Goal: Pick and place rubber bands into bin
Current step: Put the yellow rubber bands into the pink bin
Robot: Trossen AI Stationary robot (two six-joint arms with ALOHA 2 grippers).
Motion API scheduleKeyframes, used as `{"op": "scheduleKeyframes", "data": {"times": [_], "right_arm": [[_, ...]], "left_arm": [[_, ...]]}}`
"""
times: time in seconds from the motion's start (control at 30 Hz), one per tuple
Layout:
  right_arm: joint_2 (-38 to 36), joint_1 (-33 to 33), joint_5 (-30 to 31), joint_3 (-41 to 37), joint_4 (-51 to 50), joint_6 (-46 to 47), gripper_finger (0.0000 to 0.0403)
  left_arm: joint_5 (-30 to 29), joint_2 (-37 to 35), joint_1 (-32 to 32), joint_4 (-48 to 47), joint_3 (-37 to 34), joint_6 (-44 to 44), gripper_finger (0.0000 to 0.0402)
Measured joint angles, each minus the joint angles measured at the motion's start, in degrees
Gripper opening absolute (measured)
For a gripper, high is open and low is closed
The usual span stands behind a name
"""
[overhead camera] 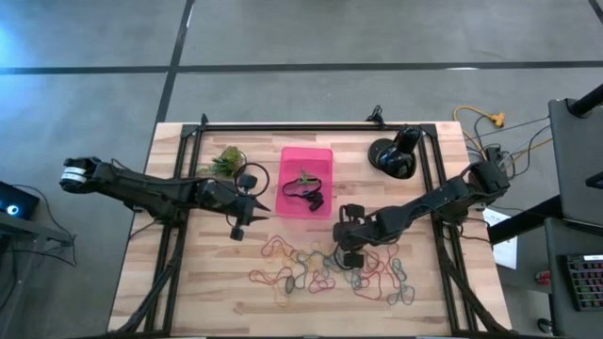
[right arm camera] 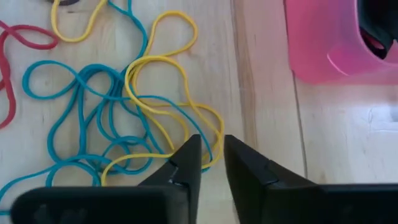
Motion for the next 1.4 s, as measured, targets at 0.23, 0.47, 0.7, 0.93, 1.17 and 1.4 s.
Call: {"op": "scheduleKeyframes", "data": {"times": [0.23, 0.47, 0.7, 0.93, 1.17, 1.4], "right_arm": [[0.0, 0.0, 0.2, -0.3, 2.4, -2.7, 0.0111], [2.3, 0.0, -2.0, -0.5, 10.2, -8.8, 0.0116], [5.9, 0.0, -2.4, -0.5, 13.3, -9.8, 0.0103], [9.2, -0.4, -2.4, -0.4, 15.6, -10.6, 0.0093], [9.3, -0.8, -2.5, -0.3, 15.6, -10.6, 0.0089], [6.6, -1.1, 4.3, 0.1, 1.2, -1.2, 0.008]], "left_arm": [[0.0, 0.0, 0.0, 0.0, 0.0, 0.0, 0.0086], [0.0, 0.0, 0.0, 0.0, 0.0, 0.0, 0.0086], [0.0, 0.0, 0.0, 0.0, 0.0, 0.0, 0.0086], [0.0, 0.0, 0.0, 0.1, 0.0, 0.0, 0.0086], [0.0, 0.0, 0.0, 0.0, 0.0, 0.0, 0.0086], [0.0, 0.0, 0.0, 0.0, 0.0, 0.0, 0.0086]]}}
